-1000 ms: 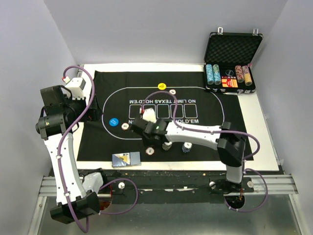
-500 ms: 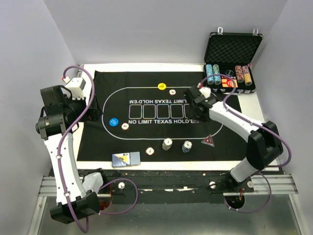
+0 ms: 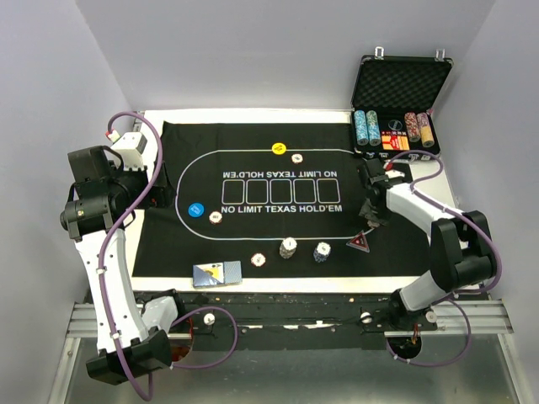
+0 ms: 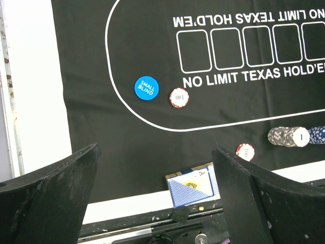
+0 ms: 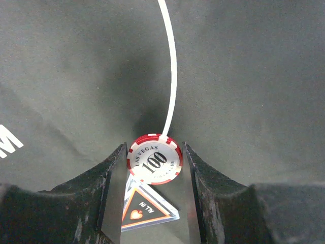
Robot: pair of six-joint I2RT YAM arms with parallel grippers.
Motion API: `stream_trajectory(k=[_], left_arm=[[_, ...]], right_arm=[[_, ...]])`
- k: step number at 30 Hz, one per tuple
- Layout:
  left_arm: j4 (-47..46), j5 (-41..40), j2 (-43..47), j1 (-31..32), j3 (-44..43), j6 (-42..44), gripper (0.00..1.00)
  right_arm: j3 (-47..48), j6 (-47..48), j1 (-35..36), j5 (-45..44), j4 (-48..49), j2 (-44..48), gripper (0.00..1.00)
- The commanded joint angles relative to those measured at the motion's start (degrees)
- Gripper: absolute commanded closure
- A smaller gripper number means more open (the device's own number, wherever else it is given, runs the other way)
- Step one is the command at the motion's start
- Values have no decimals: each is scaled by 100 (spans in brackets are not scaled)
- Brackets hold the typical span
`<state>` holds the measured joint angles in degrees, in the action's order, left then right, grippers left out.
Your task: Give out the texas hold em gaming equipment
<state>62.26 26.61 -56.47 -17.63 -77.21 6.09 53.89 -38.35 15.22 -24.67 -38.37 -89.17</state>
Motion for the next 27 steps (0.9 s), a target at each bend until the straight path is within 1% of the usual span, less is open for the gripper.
stream_trajectory(k=[1, 4, 5, 9, 14, 17, 19, 21, 23, 25, 27], left_arm=[[-38, 46, -31, -48, -22, -20, 1], [-47, 90, -14, -39, 22, -11, 1], [-56, 81, 4, -48, 30, 6, 1], [-30, 64, 13, -39, 22, 42, 1], [-30, 116, 30, -48, 22, 33, 1], [-21, 143, 31, -48, 13, 15, 1], [-30, 143, 39, -56, 30, -2, 1], [-38, 178, 13, -48, 39, -20, 1], [-65, 195, 13, -48, 92, -46, 1], [-91, 204, 4, -48, 145, -72, 1], [-109, 195, -5, -56, 188, -99, 1]], right_arm=[[-168, -85, -37, -126, 321, 5, 59], [-291, -129, -37, -109, 426, -22, 59], [-317, -138, -37, -91, 436, -48, 57], [-370, -296, -37, -196, 401, -75, 39], [-353, -402, -37, -250, 365, 48, 25], [-239, -402, -37, -171, 216, 206, 23], [-177, -288, 33, -4, 190, 608, 21], [15, -235, 287, 14, 85, 961, 18], [331, -243, 760, -55, -152, 1155, 15], [665, -243, 1375, -74, -328, 1235, 12], [1008, -287, 2104, -73, -548, 1113, 10]])
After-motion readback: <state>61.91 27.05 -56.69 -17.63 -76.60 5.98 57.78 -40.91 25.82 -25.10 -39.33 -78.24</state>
